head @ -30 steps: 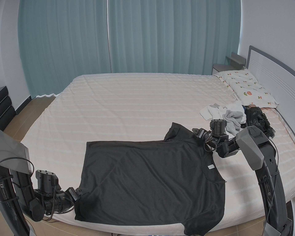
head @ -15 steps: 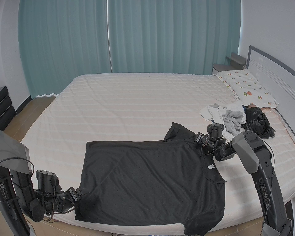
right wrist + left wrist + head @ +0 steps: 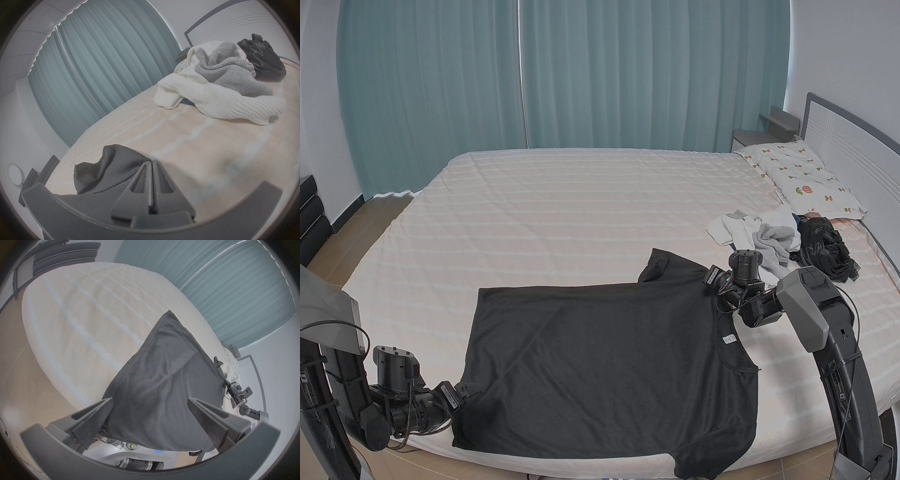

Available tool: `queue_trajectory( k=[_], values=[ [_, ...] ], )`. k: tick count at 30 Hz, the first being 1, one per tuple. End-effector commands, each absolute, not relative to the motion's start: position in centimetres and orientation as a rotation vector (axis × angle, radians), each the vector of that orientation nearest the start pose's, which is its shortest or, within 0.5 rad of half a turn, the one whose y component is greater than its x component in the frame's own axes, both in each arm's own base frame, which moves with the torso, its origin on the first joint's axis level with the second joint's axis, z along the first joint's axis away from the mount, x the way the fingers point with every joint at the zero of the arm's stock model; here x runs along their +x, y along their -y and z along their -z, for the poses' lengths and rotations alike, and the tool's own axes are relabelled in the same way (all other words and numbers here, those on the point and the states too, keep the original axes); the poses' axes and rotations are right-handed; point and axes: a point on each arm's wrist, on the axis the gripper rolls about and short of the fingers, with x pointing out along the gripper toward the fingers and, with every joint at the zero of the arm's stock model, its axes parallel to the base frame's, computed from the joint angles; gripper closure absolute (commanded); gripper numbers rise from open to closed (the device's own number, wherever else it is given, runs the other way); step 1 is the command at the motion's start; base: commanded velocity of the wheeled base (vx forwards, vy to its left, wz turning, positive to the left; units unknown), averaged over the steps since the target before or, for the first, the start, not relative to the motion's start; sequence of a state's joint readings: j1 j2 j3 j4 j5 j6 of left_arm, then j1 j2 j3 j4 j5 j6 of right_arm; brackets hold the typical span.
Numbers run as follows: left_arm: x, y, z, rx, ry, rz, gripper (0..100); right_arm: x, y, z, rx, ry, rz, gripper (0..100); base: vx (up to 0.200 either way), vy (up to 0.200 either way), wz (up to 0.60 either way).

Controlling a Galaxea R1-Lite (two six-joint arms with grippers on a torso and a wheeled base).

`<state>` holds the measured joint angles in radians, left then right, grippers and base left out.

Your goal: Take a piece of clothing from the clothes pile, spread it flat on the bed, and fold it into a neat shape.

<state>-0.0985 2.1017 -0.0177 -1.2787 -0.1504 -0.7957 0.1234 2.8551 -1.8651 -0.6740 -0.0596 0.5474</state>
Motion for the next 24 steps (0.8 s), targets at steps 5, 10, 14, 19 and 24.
queue_trajectory(
  k=[5,10,14,19,24],
  values=[
    [19.9,2.3,0.5,-0.768,-0.868,-0.104,0,54.2,-6.3,5.3,0.517,-0.301,0.027,100,0.0,0.0,0.0],
    [19.9,2.3,0.5,-0.769,-0.868,-0.104,0,54.4,-5.9,4.8,0.516,-0.278,0.043,0,0.0,0.0,0.0],
    [19.9,2.3,0.5,-0.769,-0.868,-0.103,0,54.2,-6.3,4.8,0.507,-0.278,0.037,0,0.0,0.0,0.0],
    [19.7,2.4,0.4,-0.765,-0.873,-0.099,0,53.1,-6.3,3.0,0.505,-0.235,0.022,0,0.0,0.0,0.0],
    [19.7,2.4,0.2,-0.768,-0.864,-0.097,0,48.3,-5.8,0.1,0.517,-0.297,0.005,0,0.0,0.0,0.0]
  ],
)
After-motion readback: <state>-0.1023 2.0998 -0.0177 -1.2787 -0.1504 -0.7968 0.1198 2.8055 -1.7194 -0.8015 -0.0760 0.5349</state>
